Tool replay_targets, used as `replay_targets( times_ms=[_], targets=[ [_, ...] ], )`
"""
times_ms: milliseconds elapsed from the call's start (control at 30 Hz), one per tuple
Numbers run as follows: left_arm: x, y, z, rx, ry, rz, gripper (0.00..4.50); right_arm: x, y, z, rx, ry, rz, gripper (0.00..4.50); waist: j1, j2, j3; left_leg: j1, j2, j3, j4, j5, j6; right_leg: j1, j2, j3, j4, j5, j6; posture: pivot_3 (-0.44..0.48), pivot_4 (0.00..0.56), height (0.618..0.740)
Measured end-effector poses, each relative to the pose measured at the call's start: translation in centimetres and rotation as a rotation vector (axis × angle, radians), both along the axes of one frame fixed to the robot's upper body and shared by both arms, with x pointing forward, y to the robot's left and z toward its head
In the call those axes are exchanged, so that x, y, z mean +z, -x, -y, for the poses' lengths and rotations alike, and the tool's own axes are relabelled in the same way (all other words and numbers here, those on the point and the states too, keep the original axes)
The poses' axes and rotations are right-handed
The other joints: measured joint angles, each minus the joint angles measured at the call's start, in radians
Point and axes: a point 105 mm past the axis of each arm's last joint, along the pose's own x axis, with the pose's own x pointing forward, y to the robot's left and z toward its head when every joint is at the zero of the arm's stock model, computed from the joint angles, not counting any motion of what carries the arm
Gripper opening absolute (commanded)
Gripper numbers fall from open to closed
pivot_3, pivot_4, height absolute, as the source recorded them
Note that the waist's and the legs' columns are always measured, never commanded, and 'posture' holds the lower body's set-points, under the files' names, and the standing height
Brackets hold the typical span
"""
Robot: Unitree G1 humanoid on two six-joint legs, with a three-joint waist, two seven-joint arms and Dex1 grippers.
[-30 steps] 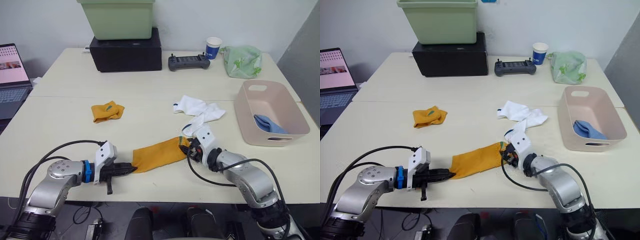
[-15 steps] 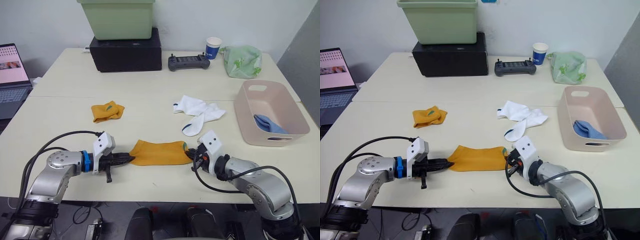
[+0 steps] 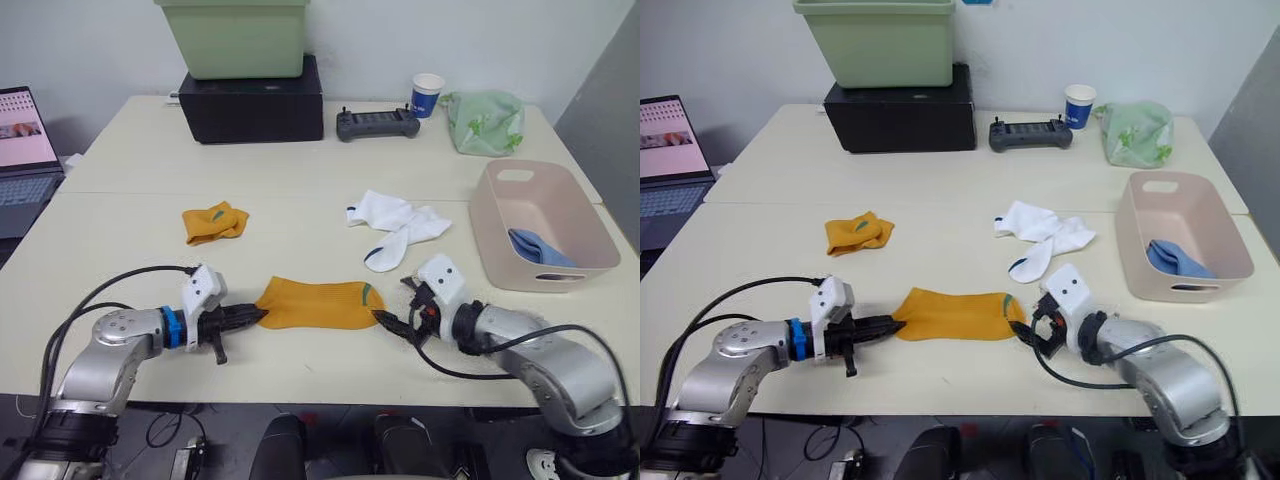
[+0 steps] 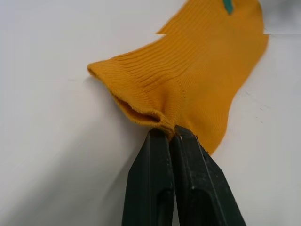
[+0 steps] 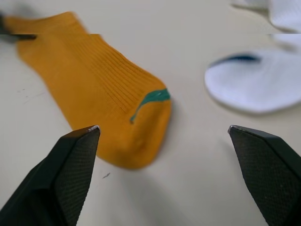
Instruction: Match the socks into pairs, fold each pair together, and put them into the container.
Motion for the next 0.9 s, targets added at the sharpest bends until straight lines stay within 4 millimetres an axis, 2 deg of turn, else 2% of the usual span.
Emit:
replay_targets(
  times_ms=[67, 133, 267, 400, 467, 500, 600, 667, 767, 833, 900],
  targets=[
    [2.0, -0.4, -1.5, 0.032, -0.015, 0.022, 0.00, 1.6, 0.1, -0.8, 0.071, -0.014, 0.072, 4.49, -0.001, -0.002, 0.001, 0.000, 0.000, 0.000, 0.000, 0.000, 0.000, 0.000, 0.002, -0.003, 0.000, 0.000, 0.000, 0.000, 0.150, 0.735],
    [5.1, -1.1, -2.6, 0.060, -0.002, 0.065, 0.00, 2.4, 0.2, -1.4, 0.121, -0.017, 0.113, 4.49, 0.000, -0.002, 0.001, 0.000, 0.000, 0.000, -0.001, 0.000, 0.000, 0.000, 0.002, -0.004, 0.000, 0.000, 0.000, 0.000, 0.150, 0.735],
    [9.4, -0.3, -3.6, 0.036, -0.029, 0.069, 0.00, 2.5, 0.2, -1.5, 0.165, -0.002, 0.129, 4.49, -0.001, -0.002, 0.001, 0.000, 0.001, 0.000, -0.001, 0.000, 0.000, 0.000, -0.001, -0.002, -0.001, 0.000, 0.000, 0.000, 0.150, 0.735],
    [12.9, 0.2, -3.3, -0.003, -0.070, 0.044, 0.00, 2.2, 0.4, -1.1, 0.198, 0.031, 0.124, 4.49, 0.004, -0.005, 0.003, -0.001, 0.000, 0.000, 0.000, 0.000, 0.000, 0.000, -0.001, -0.002, -0.001, 0.000, 0.000, 0.000, 0.150, 0.735],
    [15.6, 0.1, -2.1, -0.041, -0.107, 0.104, 0.00, 1.7, 0.7, -0.3, 0.213, 0.086, 0.116, 4.49, 0.009, -0.006, 0.004, -0.001, -0.001, 0.000, 0.001, 0.000, 0.000, 0.002, -0.002, -0.004, -0.002, 0.000, 0.000, 0.000, 0.150, 0.735],
    [16.7, 0.2, -0.9, -0.084, -0.125, 0.134, 0.00, 1.4, 1.0, 0.3, 0.221, 0.126, 0.111, 4.49, 0.012, -0.005, 0.004, -0.001, -0.002, 0.001, 0.001, 0.000, 0.000, 0.002, -0.002, -0.004, -0.003, -0.001, 0.001, 0.000, 0.150, 0.735],
    [16.5, 0.1, 2.6, -0.226, -0.108, 0.126, 0.00, 1.1, 1.9, 1.6, 0.232, 0.157, 0.077, 4.49, 0.014, -0.004, 0.004, -0.001, -0.003, 0.002, 0.001, 0.000, 0.000, 0.002, -0.002, -0.004, -0.002, 0.000, 0.001, 0.000, 0.150, 0.735],
    [15.6, 0.0, 4.4, -0.311, -0.099, 0.077, 0.00, 2.1, 2.5, 2.1, 0.244, 0.162, 0.101, 4.49, 0.008, -0.005, 0.004, -0.001, -0.002, 0.002, 0.001, 0.000, 0.000, 0.002, 0.000, -0.004, -0.001, 0.000, 0.001, 0.000, 0.150, 0.735],
    [15.5, -0.3, 4.9, -0.356, -0.146, 0.076, 0.00, 3.0, 2.9, 2.6, 0.235, 0.166, 0.125, 4.49, -0.008, -0.005, 0.005, -0.001, -0.002, 0.001, 0.001, 0.000, 0.000, 0.000, 0.002, -0.003, -0.001, 0.000, 0.000, 0.000, 0.150, 0.735],
    [15.6, -0.9, 4.5, -0.347, -0.194, 0.101, 0.00, 3.0, 3.1, 2.8, 0.221, 0.162, 0.113, 4.49, -0.012, -0.005, 0.005, 0.000, -0.001, 0.001, 0.000, 0.000, 0.000, 0.000, 0.004, -0.002, 0.000, 0.000, -0.001, 0.000, 0.150, 0.735],
    [14.4, -1.7, 4.8, -0.356, -0.200, 0.073, 0.00, 2.7, 3.2, 3.3, 0.197, 0.170, 0.094, 4.49, -0.009, -0.003, 0.004, 0.000, 0.000, 0.000, 0.000, 0.000, 0.000, 0.001, 0.005, -0.004, 0.001, 0.000, -0.001, 0.000, 0.150, 0.735]
  ],
)
